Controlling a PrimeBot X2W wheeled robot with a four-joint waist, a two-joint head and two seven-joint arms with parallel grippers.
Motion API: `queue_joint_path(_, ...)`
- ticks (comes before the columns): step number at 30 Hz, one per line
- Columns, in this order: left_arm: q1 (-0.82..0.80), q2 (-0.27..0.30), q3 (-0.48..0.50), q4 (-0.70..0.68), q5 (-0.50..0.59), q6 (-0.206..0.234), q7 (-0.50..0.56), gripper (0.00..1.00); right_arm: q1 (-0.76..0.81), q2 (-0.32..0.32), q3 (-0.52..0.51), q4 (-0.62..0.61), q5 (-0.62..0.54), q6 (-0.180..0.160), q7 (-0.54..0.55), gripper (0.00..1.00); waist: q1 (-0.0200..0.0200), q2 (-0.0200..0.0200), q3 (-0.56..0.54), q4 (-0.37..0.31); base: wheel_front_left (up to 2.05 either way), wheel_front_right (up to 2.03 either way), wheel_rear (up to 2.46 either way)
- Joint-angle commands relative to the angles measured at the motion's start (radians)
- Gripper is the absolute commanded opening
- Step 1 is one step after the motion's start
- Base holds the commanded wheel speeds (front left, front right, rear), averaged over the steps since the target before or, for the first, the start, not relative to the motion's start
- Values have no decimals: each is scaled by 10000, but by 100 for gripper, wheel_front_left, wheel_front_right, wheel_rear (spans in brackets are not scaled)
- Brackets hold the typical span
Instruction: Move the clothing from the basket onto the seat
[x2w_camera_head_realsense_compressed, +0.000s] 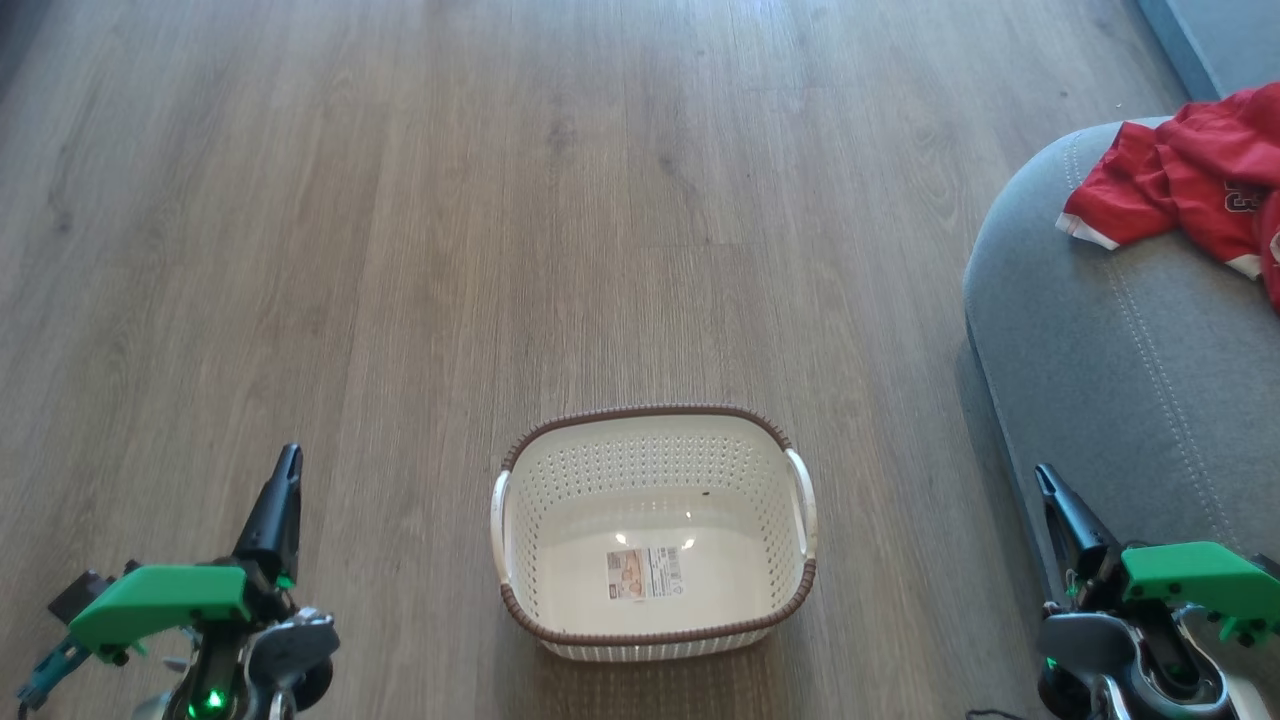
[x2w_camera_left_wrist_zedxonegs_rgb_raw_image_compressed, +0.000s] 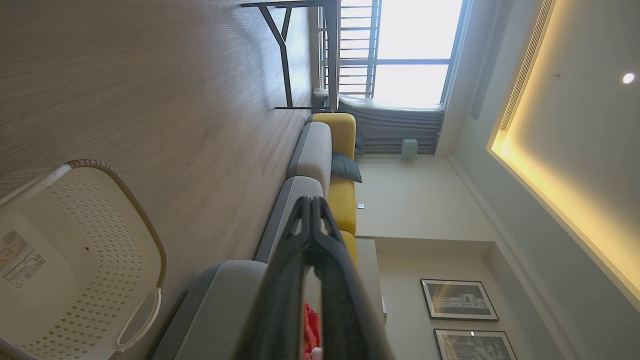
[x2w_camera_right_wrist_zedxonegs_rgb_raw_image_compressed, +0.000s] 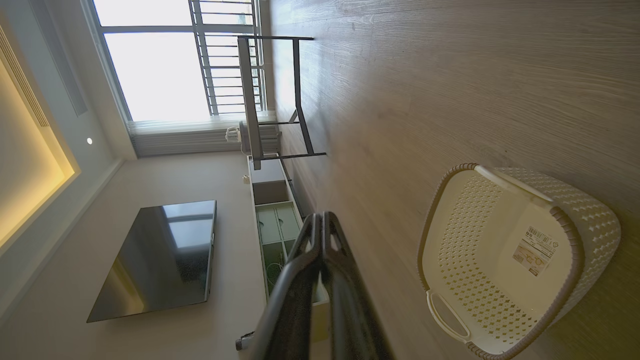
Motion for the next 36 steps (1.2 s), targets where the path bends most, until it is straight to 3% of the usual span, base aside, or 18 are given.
queue_joint_path(1,-558,45,365,-294,-12,-69,73,0,-480,-141,173,-370,59,71,77,0,0,0,0,0,0,0,0)
queue_joint_path(36,-558,42,370,-295,-8,-69,77,0,-480,-141,173,-370,59,71,76,0,0,0,0,0,0,0,0)
